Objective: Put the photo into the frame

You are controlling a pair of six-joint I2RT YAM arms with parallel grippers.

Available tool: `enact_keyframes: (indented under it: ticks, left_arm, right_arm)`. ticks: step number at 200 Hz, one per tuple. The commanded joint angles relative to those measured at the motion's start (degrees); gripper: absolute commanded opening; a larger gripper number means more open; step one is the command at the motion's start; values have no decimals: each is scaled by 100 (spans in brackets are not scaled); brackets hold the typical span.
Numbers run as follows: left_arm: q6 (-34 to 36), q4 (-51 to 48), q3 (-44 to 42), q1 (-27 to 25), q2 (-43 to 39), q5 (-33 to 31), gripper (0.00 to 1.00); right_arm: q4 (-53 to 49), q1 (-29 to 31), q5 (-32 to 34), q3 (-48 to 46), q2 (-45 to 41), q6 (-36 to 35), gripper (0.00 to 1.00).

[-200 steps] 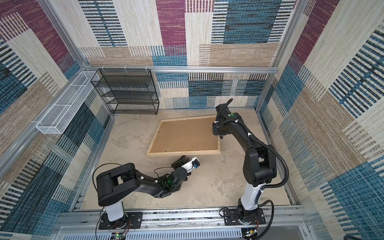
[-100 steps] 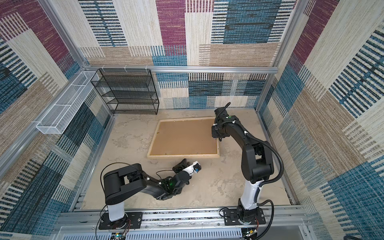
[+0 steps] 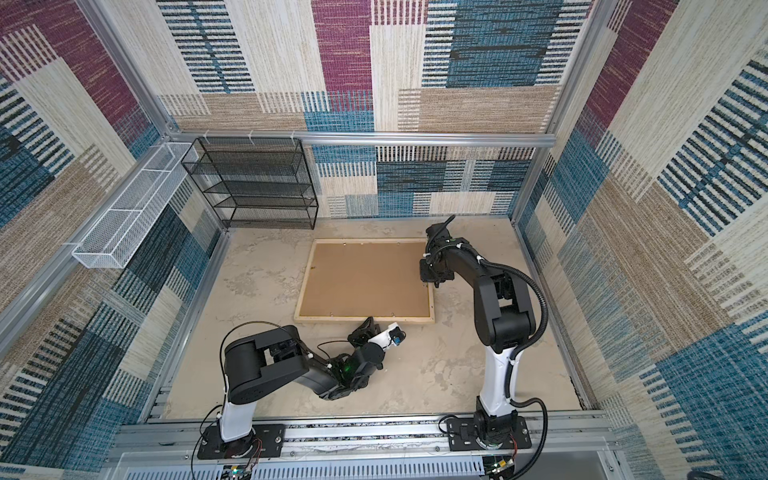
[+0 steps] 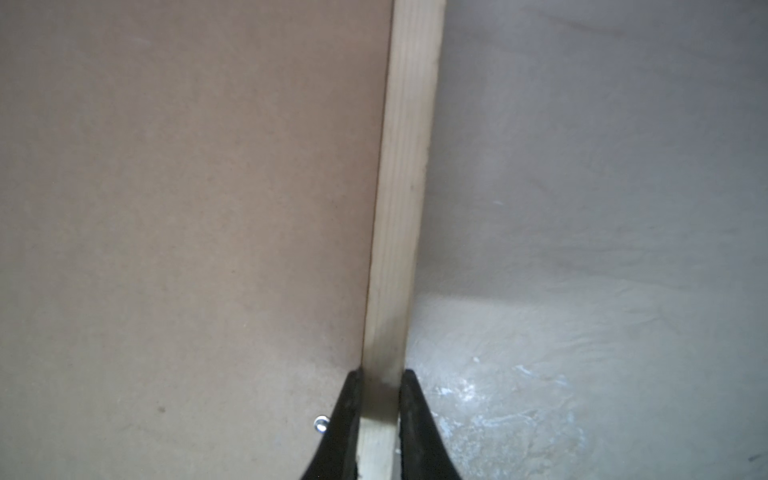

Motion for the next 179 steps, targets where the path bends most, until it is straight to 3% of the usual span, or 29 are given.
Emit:
enact_keyframes:
  ticks: [1,52,110,141,179]
  left_arm:
    - [102,163,46,-30,22,-120,38]
    - [89,-68,10,-44,-144,-82,38]
    - [-989,-1254,-330,0,-1031,869,38]
    - [-1164,-1492,-319,45,-1113,997,40]
    - [-1063,-1494,-244,62,-1059,952,45]
  right_arm:
    - [225,-2,-111,-28,56,-103,13]
    - [262,-14,-74,-39,229,-75,24]
    - [219,-13,-55,65,551,1,26]
    - [84,-12,8,214,642,-71,7]
    - [-251,-11,131,458,315,-160,5]
